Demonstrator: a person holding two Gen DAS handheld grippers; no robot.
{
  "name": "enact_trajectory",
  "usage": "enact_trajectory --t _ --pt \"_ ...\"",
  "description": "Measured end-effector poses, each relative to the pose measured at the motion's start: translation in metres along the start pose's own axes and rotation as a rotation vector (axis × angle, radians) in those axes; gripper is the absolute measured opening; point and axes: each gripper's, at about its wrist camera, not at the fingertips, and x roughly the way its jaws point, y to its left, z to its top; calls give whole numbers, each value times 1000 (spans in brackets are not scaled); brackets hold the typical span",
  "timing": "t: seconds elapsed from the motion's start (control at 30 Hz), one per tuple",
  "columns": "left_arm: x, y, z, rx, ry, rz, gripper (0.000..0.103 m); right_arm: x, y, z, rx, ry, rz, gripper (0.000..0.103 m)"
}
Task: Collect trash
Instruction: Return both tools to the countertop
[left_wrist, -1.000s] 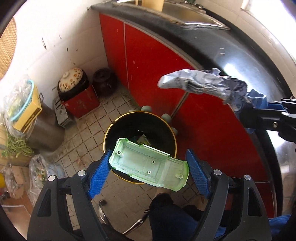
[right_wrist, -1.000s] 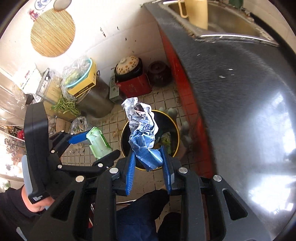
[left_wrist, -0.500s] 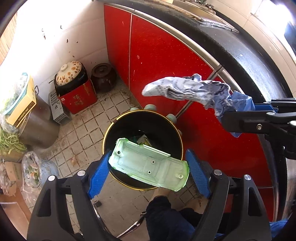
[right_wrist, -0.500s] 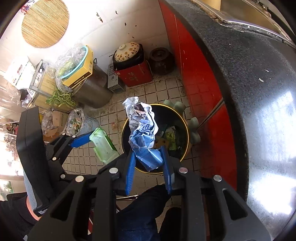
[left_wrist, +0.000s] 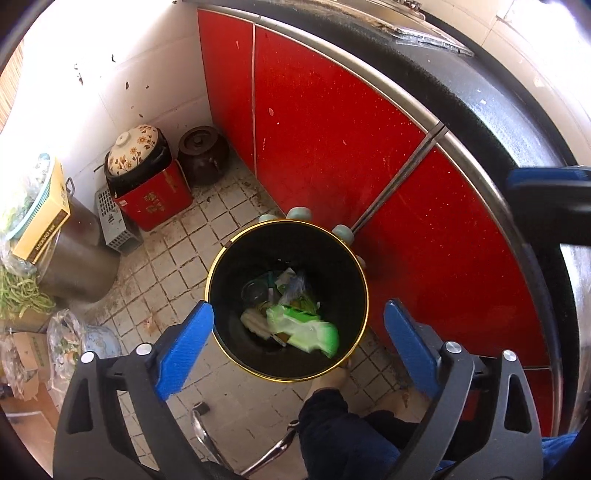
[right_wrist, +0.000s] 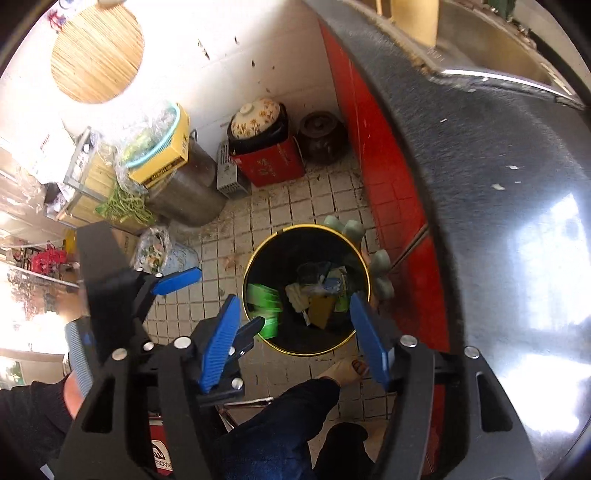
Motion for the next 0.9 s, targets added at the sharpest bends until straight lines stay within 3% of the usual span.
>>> enact_trajectory --t 0.13,0.2,0.33,0.53,0.67,0.8,0.9 --pt "-2 -7 5 17 9 21 93 -42 -17 -12 38 -62 -6 68" --pt "-13 -14 11 32 -10 16 93 -71 -29 -21 61 -112 -13 76" --pt "-45 -53 25 99 -57 21 96 -140 -68 -55 142 -242 -129 84" --pt "-85 -166 42 285 -122 -107 96 -228 -149 -144 402 -379 -362 84" --pt "-102 -275 45 486 -130 -234 96 -276 -199 -221 629 -446 -485 84" --pt "-119 -374 34 662 -136 -348 96 -316 -231 -296 814 -511 -555 84" --pt "-130 -426 20 756 -142 -396 96 -336 -247 -345 914 -544 -599 84"
